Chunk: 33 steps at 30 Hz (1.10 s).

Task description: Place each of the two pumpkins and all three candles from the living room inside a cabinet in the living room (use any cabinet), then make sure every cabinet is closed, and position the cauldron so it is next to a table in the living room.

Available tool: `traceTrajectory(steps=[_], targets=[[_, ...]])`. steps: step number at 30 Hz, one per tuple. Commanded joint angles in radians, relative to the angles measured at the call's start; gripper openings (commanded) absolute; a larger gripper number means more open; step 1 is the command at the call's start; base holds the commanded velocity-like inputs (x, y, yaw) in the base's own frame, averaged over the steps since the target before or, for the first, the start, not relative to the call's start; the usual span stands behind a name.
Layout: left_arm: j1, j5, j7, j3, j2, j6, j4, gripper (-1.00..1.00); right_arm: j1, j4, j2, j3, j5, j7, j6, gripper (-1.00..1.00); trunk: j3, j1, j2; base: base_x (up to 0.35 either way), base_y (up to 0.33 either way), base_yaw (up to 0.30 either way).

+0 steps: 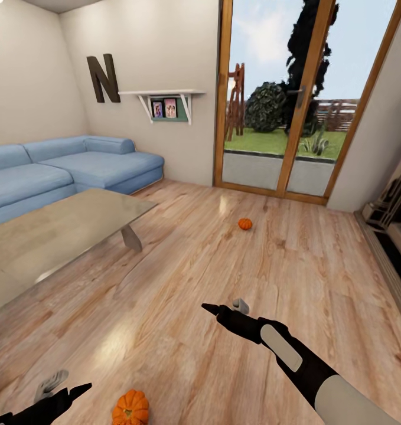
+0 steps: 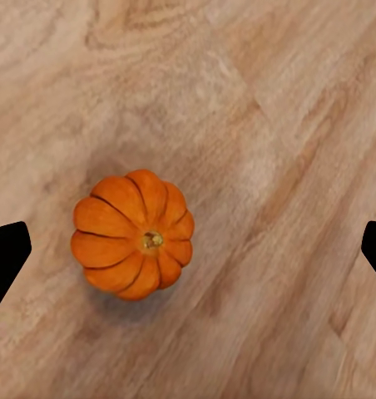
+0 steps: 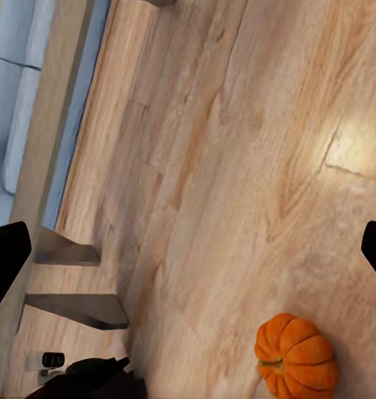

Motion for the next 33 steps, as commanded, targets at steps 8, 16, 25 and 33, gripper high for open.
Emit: traceTrajectory(steps=[8,16,25,33], targets=[[0.0,0.005,0.002,-0.009,-0.001,0.004,0.0,1.0,-0.002,-0.198,-0.002,0.072,0.059,0.079,0.027,1.0,-0.026,0.031,-0.057,0.0,0.0,0.0],[0.0,0.002,0.004,-0.014,-0.004,0.003,0.0,1.0,-0.002,-0.482,-0.009,0.088,0.103,0.056,0.086,1.0,-0.051,0.061,-0.113,0.0,0.0,0.0],[-0.001,0.001,0.004,-0.014,-0.006,0.003,0.0,1.0,-0.002,-0.49,-0.008,0.086,0.104,0.046,0.087,1.0,-0.082,0.082,-0.149,0.0,0.0,0.0],[0.0,0.0,0.003,-0.015,-0.007,0.002,0.0,1.0,-0.002,-0.487,-0.004,0.086,0.104,0.043,0.086,1.0,-0.113,0.086,-0.15,0.0,0.0,0.0]])
